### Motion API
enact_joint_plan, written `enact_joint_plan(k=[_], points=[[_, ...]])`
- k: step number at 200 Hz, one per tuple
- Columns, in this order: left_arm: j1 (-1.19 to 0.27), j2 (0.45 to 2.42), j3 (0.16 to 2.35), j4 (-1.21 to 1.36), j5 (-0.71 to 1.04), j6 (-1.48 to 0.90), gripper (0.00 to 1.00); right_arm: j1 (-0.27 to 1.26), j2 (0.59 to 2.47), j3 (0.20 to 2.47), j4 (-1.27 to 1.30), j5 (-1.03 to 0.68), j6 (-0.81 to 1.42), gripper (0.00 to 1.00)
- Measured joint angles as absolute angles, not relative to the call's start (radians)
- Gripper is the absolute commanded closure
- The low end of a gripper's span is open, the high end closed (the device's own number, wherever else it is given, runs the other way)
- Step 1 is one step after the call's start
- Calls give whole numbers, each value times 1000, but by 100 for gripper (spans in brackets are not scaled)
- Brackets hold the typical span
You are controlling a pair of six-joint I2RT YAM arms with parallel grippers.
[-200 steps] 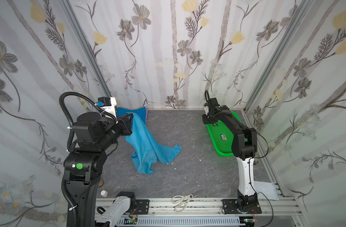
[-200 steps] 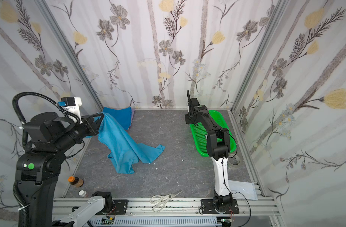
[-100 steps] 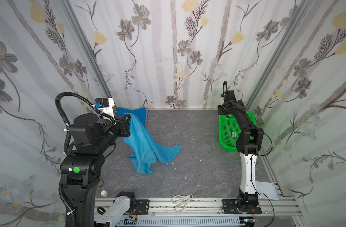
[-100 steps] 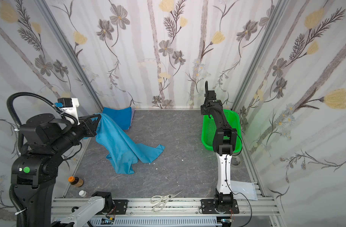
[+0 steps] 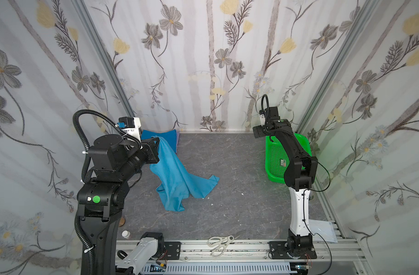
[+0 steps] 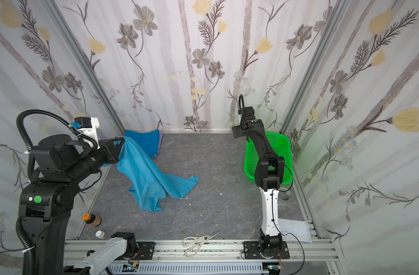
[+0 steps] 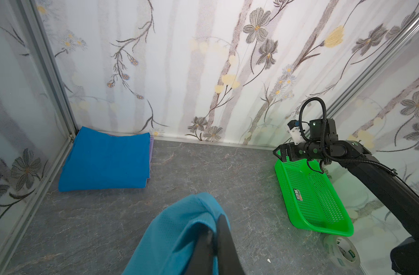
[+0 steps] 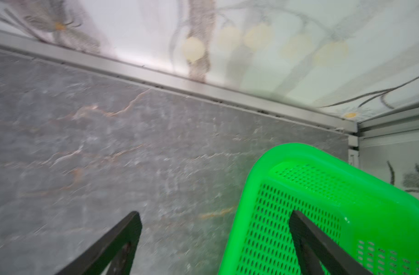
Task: Fold and stack the t-shirts
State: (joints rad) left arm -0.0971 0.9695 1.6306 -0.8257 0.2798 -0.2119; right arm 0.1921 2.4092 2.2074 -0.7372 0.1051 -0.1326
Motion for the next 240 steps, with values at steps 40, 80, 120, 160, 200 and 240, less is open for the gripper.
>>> enact_joint_plan(k=[40,80,120,160,200,240], points=[[-96,949,1600,-818,299,-213,100,309,2058,1634,-627,70,39,0],[-97,933,1578,-807,327,-217,100,308,1531,1040,-502,28,229,0],[-97,915,1529,-764,362,-257,100,299,1246,759,-462,1,392,0],[-97,897,1525,-743,371,-266,100,165,1209,640,-462,5,470,0],[-97,902,1538,-744,370,-266,100,34,1363,716,-392,-17,463,0],[-97,903,1537,-745,367,-265,100,-44,1513,837,-327,-24,442,0]])
